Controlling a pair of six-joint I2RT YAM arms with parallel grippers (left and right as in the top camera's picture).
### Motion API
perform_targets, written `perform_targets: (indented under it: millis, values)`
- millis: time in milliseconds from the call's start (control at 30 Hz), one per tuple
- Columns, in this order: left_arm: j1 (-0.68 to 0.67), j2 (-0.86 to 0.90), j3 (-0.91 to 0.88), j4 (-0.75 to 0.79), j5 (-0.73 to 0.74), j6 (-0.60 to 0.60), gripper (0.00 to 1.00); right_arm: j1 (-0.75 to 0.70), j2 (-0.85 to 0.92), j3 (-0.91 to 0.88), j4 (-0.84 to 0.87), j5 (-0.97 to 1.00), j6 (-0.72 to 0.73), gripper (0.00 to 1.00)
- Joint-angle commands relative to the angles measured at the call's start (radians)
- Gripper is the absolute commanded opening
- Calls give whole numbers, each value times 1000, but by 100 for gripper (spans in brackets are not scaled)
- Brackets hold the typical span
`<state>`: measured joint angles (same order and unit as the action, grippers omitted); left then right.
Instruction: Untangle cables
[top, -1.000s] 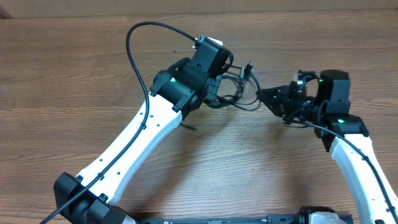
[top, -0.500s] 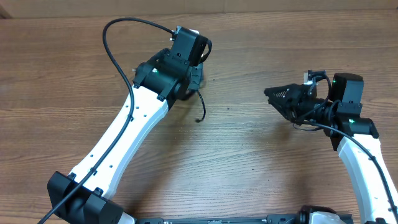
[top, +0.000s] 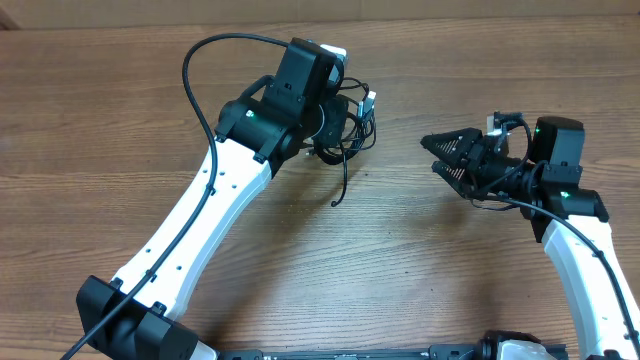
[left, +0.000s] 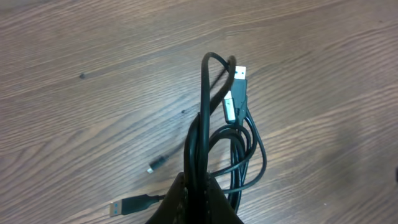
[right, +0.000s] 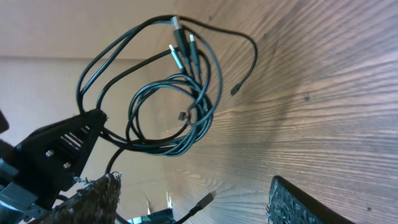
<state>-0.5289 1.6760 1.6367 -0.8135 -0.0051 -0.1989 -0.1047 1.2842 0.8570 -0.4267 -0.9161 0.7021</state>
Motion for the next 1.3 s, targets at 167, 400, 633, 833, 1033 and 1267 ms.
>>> perform_targets:
  millis: [167,400,633,833,1033,1267]
  values:
    - [-14,-13,21,10,58,8,4,175,1,6,234,-188,-188,81]
    - [-15,-13,21,6,57,-11,4,311,1,6,310,-154,-249,76]
    - [-15,-13,21,6,58,-92,4,380,2,6,308,-71,-251,70]
    - [-15,-13,21,6,58,-109,4,414,2,6,292,11,-236,41]
    - [-15,-13,21,5,58,-113,4,414,2,6,233,94,-232,4]
    - [-14,-13,21,-2,53,-112,4,410,2,6,154,224,-232,4]
